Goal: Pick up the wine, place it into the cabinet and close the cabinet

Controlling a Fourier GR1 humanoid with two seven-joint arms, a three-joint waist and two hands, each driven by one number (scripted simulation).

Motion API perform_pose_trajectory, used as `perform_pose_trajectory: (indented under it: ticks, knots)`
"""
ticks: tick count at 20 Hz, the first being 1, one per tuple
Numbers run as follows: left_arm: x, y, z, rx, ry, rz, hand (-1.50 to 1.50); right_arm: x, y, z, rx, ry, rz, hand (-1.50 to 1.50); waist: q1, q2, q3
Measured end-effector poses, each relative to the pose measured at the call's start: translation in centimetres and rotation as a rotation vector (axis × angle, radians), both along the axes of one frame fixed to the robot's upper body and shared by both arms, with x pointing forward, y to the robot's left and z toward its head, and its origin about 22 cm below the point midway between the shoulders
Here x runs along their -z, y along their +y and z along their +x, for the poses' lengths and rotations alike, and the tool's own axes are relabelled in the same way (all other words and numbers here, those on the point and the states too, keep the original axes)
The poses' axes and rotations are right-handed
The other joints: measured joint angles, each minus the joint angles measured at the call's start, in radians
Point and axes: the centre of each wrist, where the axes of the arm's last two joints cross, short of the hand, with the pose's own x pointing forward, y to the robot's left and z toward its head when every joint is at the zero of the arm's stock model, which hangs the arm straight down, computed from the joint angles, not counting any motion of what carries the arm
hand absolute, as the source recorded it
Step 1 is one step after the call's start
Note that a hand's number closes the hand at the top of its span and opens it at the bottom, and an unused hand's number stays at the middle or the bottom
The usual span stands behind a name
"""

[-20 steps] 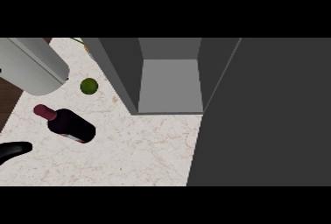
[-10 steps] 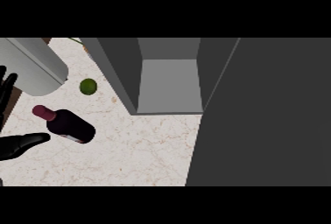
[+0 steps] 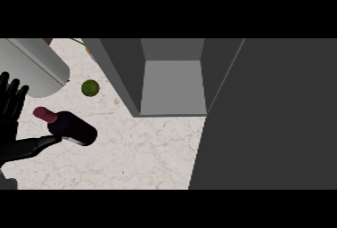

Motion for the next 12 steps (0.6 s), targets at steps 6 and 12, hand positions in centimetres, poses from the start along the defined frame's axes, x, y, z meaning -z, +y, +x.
perform_pose_trajectory:
  ticks: [6, 12]
  knots:
    - [3.2, 1.2, -0.3, -0.039, 0.016, 0.013, -1.5, -0.2, -0.1, 0.0, 0.009, -0.003, -0.023, -1.5, -0.003, 0.0, 0.0]
    - [6.2, 2.9, -0.8, -0.059, 0.047, 0.021, -1.5, -0.4, 0.2, -0.1, 0.003, -0.003, -0.027, -1.5, -0.005, -0.001, -0.001]
